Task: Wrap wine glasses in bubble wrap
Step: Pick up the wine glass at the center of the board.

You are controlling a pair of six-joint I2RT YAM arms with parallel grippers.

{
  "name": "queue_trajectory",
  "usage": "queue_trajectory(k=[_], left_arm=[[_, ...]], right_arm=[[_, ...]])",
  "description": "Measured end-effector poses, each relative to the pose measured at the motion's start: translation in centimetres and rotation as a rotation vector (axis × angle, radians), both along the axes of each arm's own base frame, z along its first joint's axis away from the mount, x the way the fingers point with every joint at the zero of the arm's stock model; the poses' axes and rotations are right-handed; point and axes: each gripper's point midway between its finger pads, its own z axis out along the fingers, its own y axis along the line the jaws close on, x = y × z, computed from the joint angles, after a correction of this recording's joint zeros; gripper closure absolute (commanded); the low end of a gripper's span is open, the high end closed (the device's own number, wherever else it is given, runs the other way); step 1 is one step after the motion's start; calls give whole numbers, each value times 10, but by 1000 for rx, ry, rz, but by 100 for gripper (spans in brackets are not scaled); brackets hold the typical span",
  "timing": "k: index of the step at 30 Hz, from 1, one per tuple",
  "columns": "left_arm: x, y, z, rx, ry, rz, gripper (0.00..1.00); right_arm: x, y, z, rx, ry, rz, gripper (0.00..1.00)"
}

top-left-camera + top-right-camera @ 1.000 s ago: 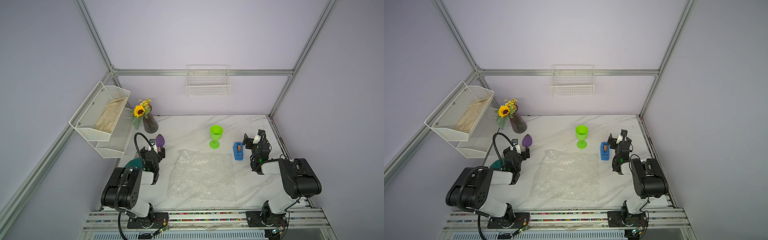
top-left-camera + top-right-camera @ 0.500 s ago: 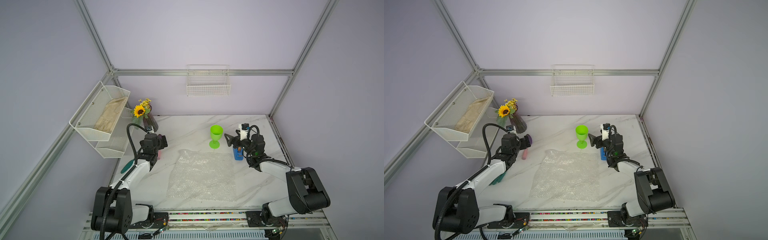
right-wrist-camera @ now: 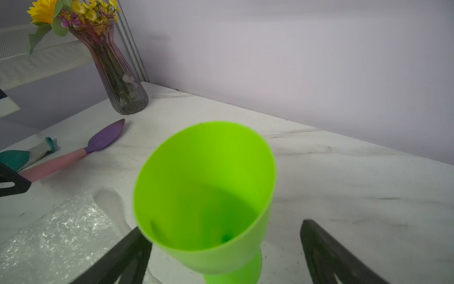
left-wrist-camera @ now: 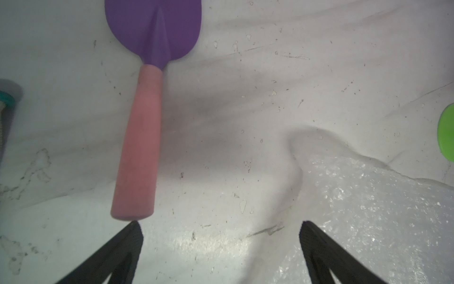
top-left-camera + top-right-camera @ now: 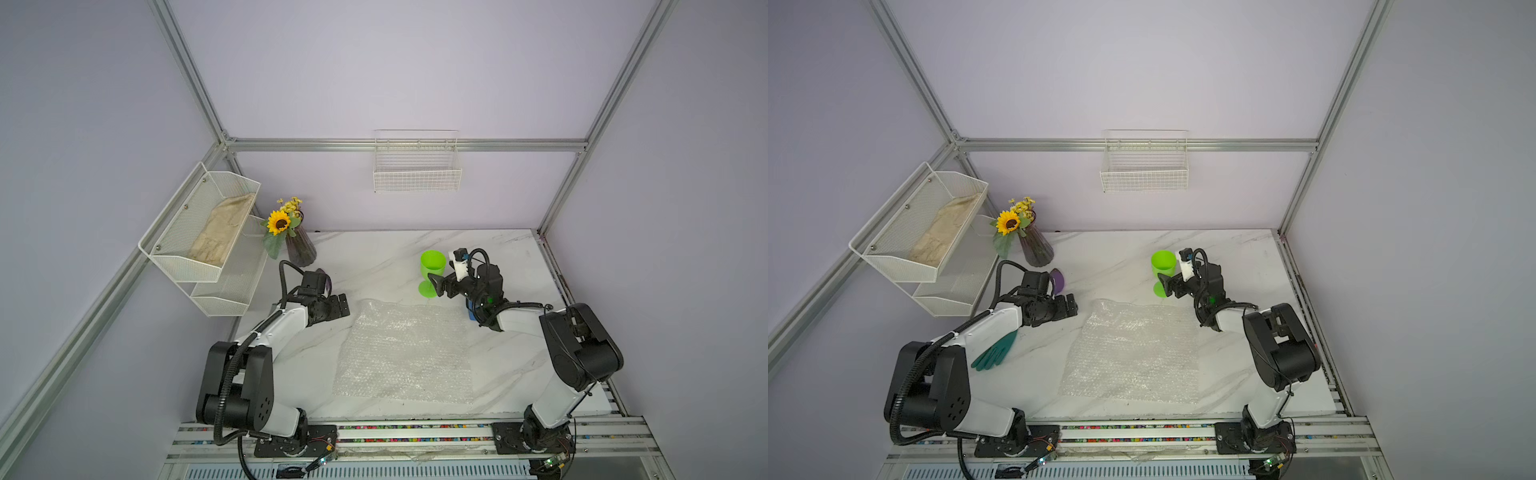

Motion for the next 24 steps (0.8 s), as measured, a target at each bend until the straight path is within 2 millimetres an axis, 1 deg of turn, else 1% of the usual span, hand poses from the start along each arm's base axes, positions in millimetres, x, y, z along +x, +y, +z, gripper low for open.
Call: queue_trajectory(k=[3, 5, 7, 9, 12, 14, 18, 21, 23, 24], left_arm=[[-2, -1, 0, -14, 15, 9, 0], [-3, -3, 1, -22, 20, 4, 0], [-2, -7, 2, -38, 21, -6, 0], [0, -11, 4, -55, 19, -20, 3], [3, -20, 6, -87, 21, -59, 6], [3, -27, 5, -106, 28, -87, 9], [4, -46, -1, -143, 54, -168, 19], [7, -63, -4, -172, 70, -236, 21], [9, -72, -4, -180, 74, -278, 22], [10, -76, -4, -183, 76, -299, 24]], right_arm=[[15, 9, 0, -10, -13, 32, 3], [20, 15, -2, -16, -18, 53, 3], [26, 19, -5, -20, -22, 71, 6], [29, 22, -9, -24, -20, 84, 9], [29, 24, -13, -28, -18, 99, 17], [29, 26, -12, -27, -21, 107, 21], [29, 28, -10, -22, -24, 119, 25], [28, 28, -9, -21, -20, 121, 26], [26, 27, -3, -18, -20, 120, 27], [25, 27, 4, -14, -25, 120, 27]])
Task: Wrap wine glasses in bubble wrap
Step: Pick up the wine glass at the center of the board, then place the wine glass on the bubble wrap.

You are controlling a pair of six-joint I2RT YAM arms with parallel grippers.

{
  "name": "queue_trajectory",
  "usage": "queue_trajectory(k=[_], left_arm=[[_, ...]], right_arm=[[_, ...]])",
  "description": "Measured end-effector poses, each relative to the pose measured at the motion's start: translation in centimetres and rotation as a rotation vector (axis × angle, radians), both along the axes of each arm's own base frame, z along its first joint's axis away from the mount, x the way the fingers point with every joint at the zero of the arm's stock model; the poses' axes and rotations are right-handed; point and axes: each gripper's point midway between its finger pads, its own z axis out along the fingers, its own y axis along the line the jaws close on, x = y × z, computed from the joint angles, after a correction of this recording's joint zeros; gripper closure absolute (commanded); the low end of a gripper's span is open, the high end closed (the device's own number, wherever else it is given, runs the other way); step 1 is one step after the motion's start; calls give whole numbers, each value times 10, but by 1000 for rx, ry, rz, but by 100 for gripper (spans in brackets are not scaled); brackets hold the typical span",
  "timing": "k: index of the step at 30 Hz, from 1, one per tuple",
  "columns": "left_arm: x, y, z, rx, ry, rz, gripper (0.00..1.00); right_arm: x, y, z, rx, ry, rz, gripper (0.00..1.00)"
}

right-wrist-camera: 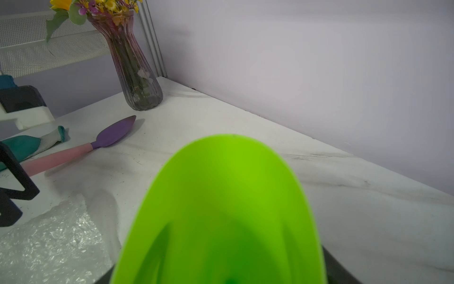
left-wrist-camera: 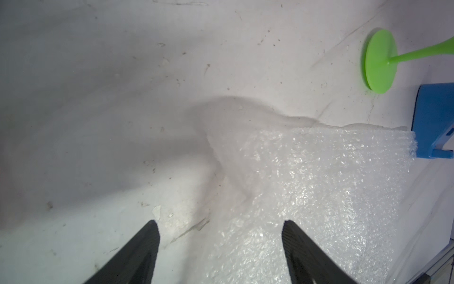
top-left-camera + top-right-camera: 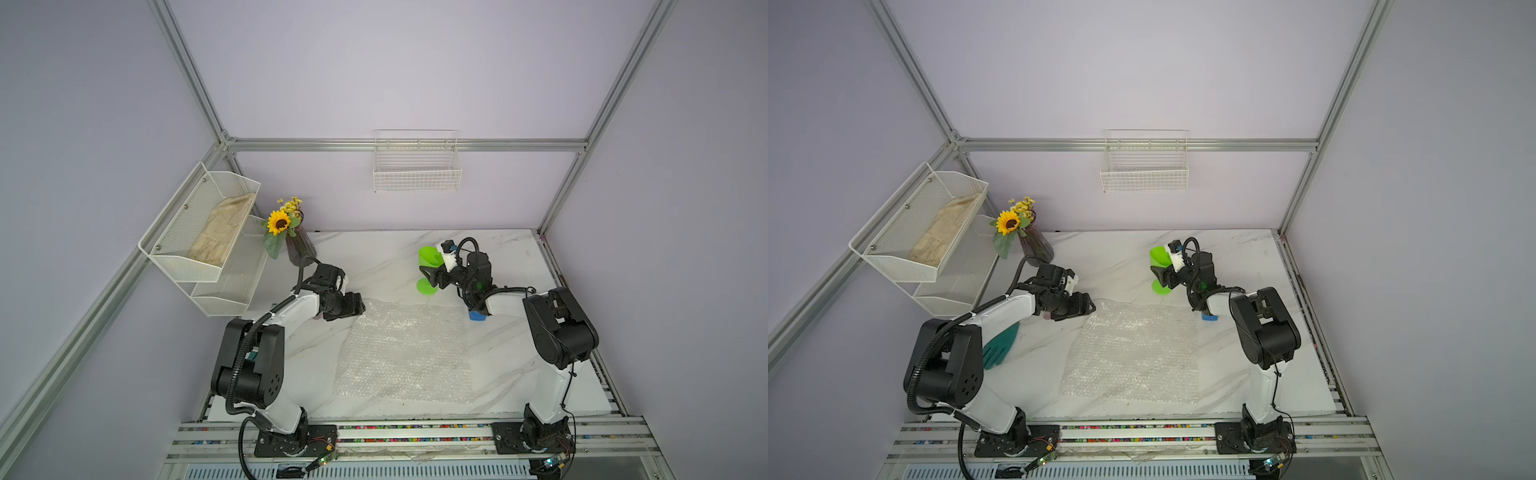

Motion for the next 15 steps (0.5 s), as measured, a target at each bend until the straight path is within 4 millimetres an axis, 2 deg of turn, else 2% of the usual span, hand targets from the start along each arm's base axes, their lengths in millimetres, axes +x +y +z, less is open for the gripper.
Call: queue_trajectory(k=[4, 9, 13, 15], left_arm=[[7, -11, -2, -2, 0, -62, 35], [13, -15, -11, 17, 30, -96, 55], [15, -17, -22, 37, 63, -106, 77], [16, -17, -25, 41, 74, -104, 84]], right_arm=[[-9, -3, 40, 25, -44, -2, 29], [-26, -8, 92, 63, -91, -6, 31], [-43, -13, 116, 94, -66, -12, 34], [-52, -14, 123, 113, -32, -16, 36]])
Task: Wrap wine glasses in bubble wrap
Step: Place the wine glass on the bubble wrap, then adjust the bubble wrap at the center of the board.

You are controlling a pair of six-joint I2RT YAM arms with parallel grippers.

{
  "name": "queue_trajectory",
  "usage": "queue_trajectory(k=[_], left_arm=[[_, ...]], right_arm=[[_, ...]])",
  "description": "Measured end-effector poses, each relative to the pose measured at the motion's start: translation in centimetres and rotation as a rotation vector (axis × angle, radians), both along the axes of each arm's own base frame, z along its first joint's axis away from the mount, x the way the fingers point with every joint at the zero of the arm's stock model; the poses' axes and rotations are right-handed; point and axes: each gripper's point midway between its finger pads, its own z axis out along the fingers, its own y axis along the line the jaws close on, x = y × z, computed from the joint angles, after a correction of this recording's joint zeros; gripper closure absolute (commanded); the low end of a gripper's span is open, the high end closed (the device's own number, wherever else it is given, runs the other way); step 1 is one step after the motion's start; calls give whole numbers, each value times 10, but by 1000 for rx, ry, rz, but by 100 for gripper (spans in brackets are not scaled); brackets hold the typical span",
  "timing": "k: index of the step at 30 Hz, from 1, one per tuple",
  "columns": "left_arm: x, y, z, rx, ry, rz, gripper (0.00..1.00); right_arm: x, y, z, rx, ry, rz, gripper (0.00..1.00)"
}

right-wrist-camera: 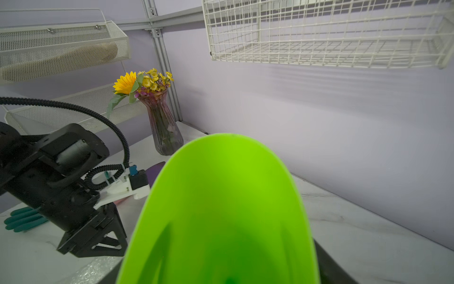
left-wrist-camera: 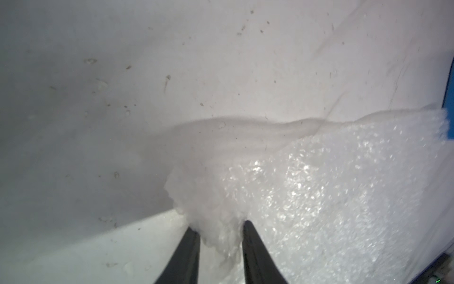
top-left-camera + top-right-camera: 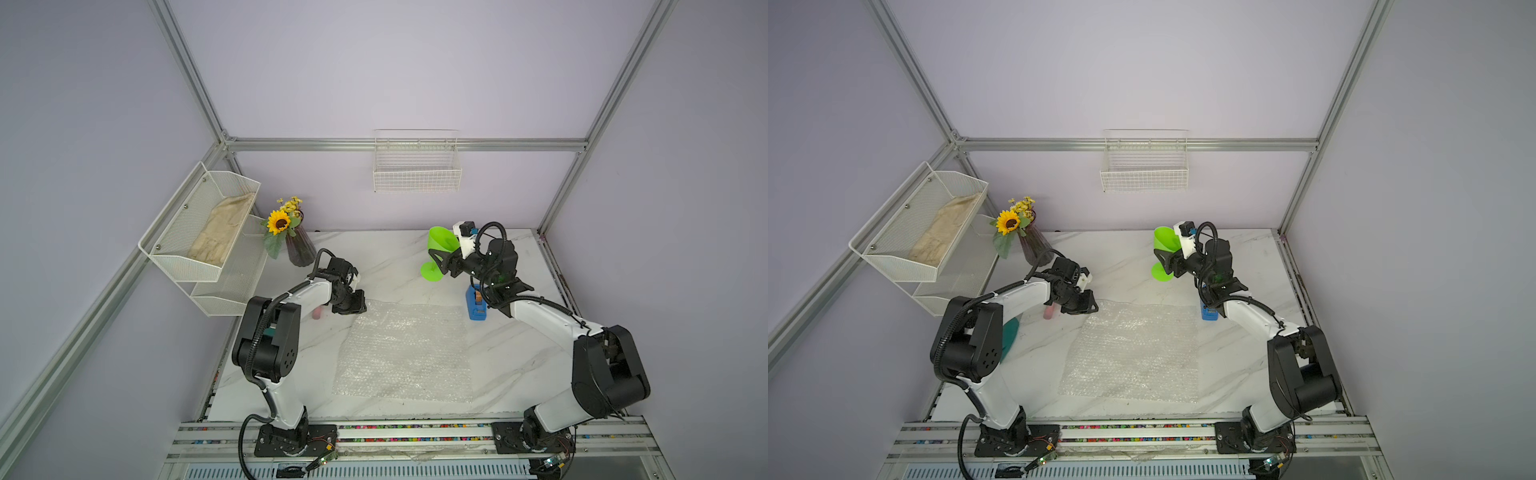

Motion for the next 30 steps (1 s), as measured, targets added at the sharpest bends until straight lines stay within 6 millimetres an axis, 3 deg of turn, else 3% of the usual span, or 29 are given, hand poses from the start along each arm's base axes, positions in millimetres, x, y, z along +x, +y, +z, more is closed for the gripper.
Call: queue_trajectory(k=[2, 8, 13, 17, 22, 26, 30], left_arm=[[1, 0, -1, 5, 9, 11, 90], [20, 5, 10, 33, -25, 72, 91], [46, 12, 14, 52, -51, 127, 90], [61, 25, 6, 63, -24, 183, 89], [66, 53, -3, 65, 26, 287, 90], [70, 69, -2, 36, 41, 369, 90], [77, 63, 2, -33, 36, 400, 86]], right_arm=[[-9, 0, 3, 22, 50, 1, 37], [-31, 14, 0, 135, 277, 38, 43], [-46, 54, -15, 217, 520, 126, 48], [-56, 97, -42, 236, 720, 208, 49], [-66, 148, -92, 207, 974, 270, 51], [-71, 168, -125, 177, 1109, 276, 55], [-66, 175, -147, 160, 1202, 268, 56]])
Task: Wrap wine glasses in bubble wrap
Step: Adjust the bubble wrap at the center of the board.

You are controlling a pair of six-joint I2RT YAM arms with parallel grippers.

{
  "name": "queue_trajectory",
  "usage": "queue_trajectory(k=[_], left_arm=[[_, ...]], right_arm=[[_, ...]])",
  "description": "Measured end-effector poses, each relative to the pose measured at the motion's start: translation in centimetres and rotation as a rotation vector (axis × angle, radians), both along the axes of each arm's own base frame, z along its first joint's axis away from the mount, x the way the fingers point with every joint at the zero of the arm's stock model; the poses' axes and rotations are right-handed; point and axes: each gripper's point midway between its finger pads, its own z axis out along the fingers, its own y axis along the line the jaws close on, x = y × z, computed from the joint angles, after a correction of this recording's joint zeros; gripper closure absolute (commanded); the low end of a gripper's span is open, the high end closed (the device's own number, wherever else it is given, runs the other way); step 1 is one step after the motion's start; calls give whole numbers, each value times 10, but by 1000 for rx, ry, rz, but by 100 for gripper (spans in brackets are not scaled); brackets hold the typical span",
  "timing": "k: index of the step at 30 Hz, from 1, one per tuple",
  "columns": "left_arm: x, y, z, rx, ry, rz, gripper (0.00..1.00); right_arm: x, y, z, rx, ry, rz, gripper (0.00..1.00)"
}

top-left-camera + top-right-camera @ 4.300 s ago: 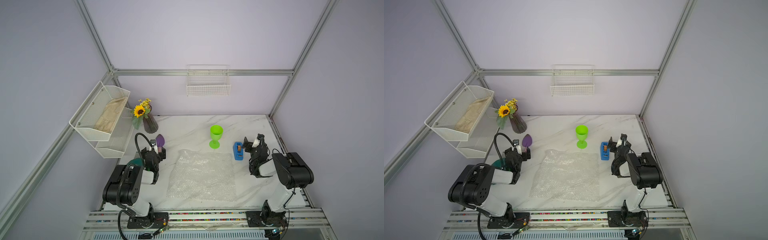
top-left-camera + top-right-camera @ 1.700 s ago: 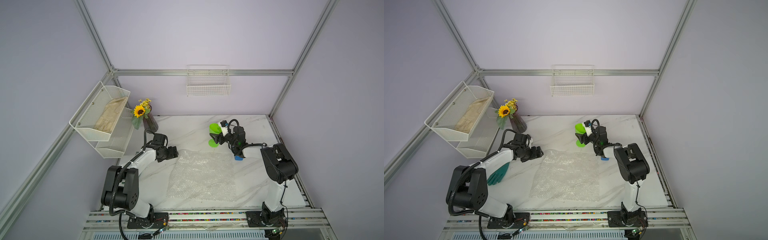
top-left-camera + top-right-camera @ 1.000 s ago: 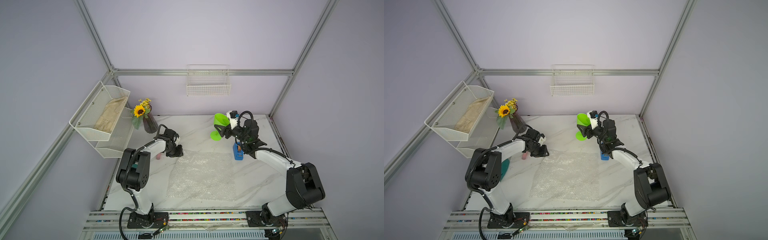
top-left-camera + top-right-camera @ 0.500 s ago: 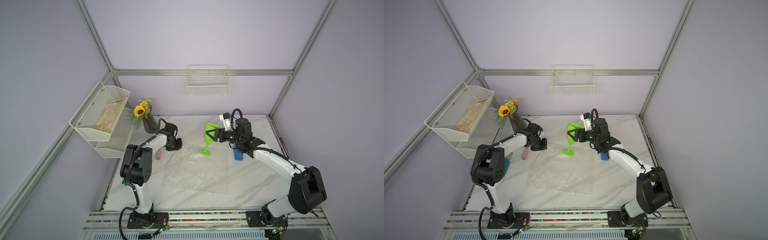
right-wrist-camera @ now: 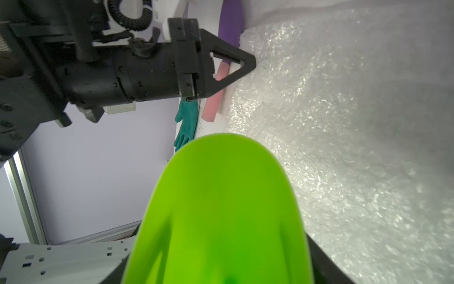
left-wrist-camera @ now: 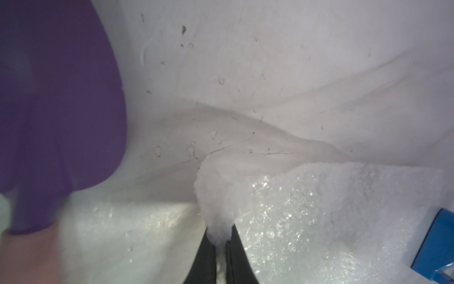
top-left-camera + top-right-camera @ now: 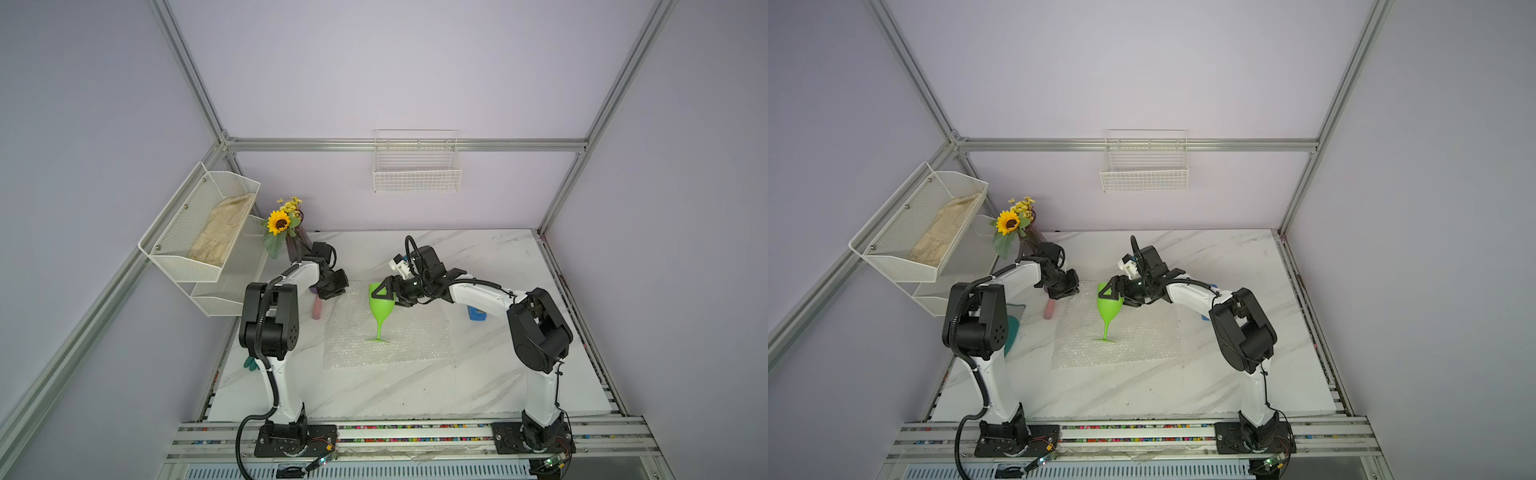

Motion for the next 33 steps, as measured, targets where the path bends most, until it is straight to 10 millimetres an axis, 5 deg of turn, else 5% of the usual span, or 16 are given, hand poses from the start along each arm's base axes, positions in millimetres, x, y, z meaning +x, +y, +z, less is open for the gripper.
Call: queue_trajectory(k=[6, 13, 18, 26, 33], left_arm=[[1, -16, 3, -40, -10, -26, 51], [-10, 0, 20, 37, -19, -24, 49], [-39, 14, 40, 45, -31, -12, 49], [-104, 10, 0, 0, 138, -27, 49], [-128, 8, -5, -23, 171, -33, 45]], right_arm=[[18, 10, -22, -60, 51, 19, 57], [32, 17, -49, -132, 99, 52, 57], [29, 18, -55, -150, 139, 81, 56], [29, 24, -47, -126, 150, 114, 56], [26, 25, -54, -131, 179, 130, 56]])
